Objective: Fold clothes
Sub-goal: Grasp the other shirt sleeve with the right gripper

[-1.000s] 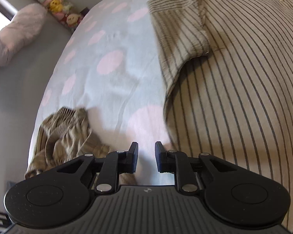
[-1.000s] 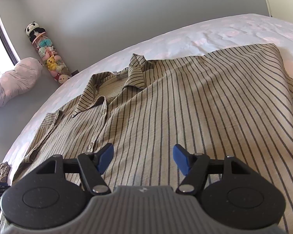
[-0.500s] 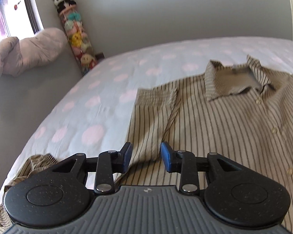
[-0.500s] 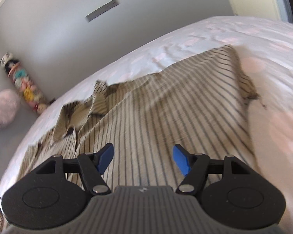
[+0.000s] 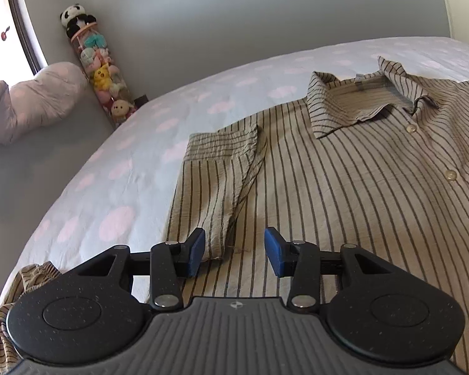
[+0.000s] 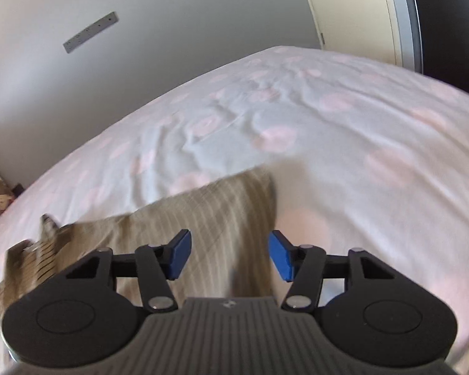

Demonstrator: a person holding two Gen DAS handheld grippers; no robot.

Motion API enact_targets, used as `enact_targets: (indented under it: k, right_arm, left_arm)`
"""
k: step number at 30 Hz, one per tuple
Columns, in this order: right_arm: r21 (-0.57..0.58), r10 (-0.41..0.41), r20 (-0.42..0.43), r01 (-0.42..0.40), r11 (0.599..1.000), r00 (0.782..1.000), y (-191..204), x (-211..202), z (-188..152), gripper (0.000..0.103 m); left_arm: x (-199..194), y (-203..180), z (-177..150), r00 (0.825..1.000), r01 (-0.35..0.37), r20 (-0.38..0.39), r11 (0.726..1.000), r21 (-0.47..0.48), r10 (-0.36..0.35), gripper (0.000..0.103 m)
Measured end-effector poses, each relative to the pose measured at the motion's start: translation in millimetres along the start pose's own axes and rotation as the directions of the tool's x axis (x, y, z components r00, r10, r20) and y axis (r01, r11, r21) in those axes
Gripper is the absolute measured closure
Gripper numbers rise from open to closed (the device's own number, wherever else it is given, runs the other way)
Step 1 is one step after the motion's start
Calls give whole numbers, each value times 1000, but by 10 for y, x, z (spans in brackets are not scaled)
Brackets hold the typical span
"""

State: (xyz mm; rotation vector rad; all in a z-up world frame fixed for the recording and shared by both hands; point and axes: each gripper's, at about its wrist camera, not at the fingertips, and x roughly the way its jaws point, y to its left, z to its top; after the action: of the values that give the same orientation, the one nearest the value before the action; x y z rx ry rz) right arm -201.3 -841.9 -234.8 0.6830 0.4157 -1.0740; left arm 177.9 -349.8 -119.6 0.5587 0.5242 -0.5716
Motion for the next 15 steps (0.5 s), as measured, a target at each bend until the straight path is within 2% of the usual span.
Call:
enact_targets:
  k: [3,8,11,15]
  right_arm:
    - [-52,-17,-6,17,999,1000,-40,302,212,45]
    - [-45,-53,-17,52,998,998,-185,769,346,45]
    - [-62,-65,-46,63,996,997,-236,983,311,45]
    - [-113,-81,-30,77,991,996,-215,1095,210,45]
  left_arm:
    - [85,-5,-62,999,-20,-32,1000,17,21,63]
    - [161,-18,-76,998,-43,-54,999,19,44,63]
    - [195,-34,-58,998,-49,-47,999,6,49,63]
    - [255,-65,-55,998,-46,-51,999,-3,46,63]
